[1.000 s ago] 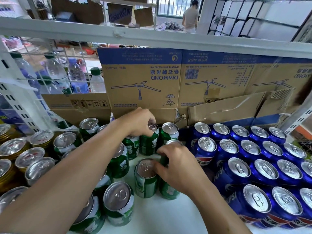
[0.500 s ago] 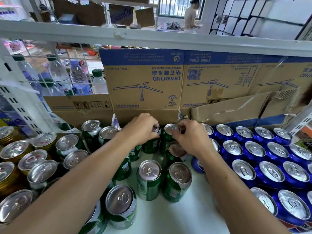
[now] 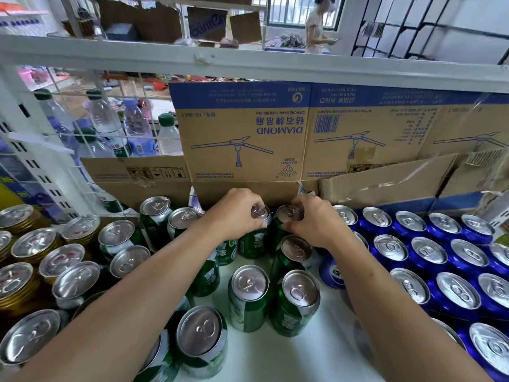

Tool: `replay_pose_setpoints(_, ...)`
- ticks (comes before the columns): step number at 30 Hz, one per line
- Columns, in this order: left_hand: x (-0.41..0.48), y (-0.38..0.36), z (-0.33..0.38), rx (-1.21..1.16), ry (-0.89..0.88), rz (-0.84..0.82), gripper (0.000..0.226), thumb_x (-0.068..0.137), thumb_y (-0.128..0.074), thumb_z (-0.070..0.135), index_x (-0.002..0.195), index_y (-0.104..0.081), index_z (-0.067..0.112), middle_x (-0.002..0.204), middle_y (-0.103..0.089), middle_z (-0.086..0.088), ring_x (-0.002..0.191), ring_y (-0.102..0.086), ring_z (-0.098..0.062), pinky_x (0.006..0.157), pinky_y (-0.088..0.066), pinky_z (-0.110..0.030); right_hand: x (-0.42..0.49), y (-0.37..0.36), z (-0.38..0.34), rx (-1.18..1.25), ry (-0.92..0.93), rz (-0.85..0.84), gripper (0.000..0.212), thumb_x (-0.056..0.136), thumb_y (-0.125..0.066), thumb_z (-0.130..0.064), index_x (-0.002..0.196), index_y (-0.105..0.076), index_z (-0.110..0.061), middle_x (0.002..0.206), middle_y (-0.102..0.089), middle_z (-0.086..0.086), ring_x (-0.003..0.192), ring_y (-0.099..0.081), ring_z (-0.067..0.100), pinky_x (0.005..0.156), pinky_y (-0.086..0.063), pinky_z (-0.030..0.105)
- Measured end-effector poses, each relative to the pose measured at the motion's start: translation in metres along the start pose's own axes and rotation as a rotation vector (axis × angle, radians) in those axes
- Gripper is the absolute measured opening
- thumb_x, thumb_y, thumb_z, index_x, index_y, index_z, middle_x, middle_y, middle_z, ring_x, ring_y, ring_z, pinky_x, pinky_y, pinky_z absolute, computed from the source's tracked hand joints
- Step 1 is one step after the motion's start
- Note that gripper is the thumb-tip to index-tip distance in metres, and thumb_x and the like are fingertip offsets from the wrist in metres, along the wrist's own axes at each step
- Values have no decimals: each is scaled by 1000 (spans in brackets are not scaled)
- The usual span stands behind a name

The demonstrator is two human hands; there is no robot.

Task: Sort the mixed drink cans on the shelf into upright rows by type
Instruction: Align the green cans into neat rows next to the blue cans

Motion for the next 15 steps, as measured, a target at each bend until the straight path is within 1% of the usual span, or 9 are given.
replay_pose_setpoints(3, -2, -2, 1, 44, -2, -34, 43, 76, -78, 33, 114, -64, 19, 107, -53, 2, 99, -53, -17, 85, -47, -32, -3, 2, -1, 34, 7, 17, 51, 79, -76, -31, 123, -58, -13, 113, -64, 10, 105, -59, 28, 82, -48, 31)
replay_pose_setpoints(5, -4, -1, 1, 56, 3, -46, 50, 74, -80, 37, 117, -61, 21, 108, -51, 4, 100, -51, -16, 84, -46, -32, -7, 5, -2, 65, 11, 28, 48, 79, -76, -29, 121, -58, -14, 112, -65, 8, 105, -59, 26, 80, -47, 29)
replay_pose_setpoints(7, -7, -1, -1, 58, 7, -68, 55, 73, -80, 42, 120, -59, 22, 109, -52, 4, 100, -50, -15, 83, -44, -31, -10, 8, -2, 97, 10, 34, 49, 81, -75, -28, 124, -58, -15, 115, -64, 6, 108, -58, 25, 80, -43, 26)
replay_pose_setpoints(11, -11, 0, -2, 62, 9, -79, 54, 73, -78, 46, 119, -61, 22, 110, -58, 2, 99, -54, -16, 84, -46, -33, -13, 13, -3, 114, 23, 75, 45, 83, -73, -27, 124, -59, -14, 115, -65, 7, 107, -59, 23, 76, -40, 22)
replay_pose_setpoints(12, -12, 0, -2, 68, 13, -77, 54, 74, -77, 46, 119, -61, 22, 110, -58, 2, 100, -55, -16, 84, -47, -34, -14, 14, -4, 113, 26, 89, 44, 83, -73, -26, 123, -60, -14, 114, -66, 7, 107, -59, 24, 76, -41, 23)
replay_pose_setpoints(15, -16, 4, -2, 70, 17, -62, 57, 77, -75, 46, 125, -57, 22, 116, -56, 2, 106, -53, -17, 89, -46, -35, -15, 15, -3, 71, 3, 97, 45, 84, -71, -29, 123, -58, -14, 114, -65, 8, 107, -59, 28, 81, -46, 31)
Point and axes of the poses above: each hand's wrist, its own x-axis towards the middle knuckle, its own y-axis out of the back of the hand, z = x × y, the point moved 10 cm from there along x, towards the middle knuckle
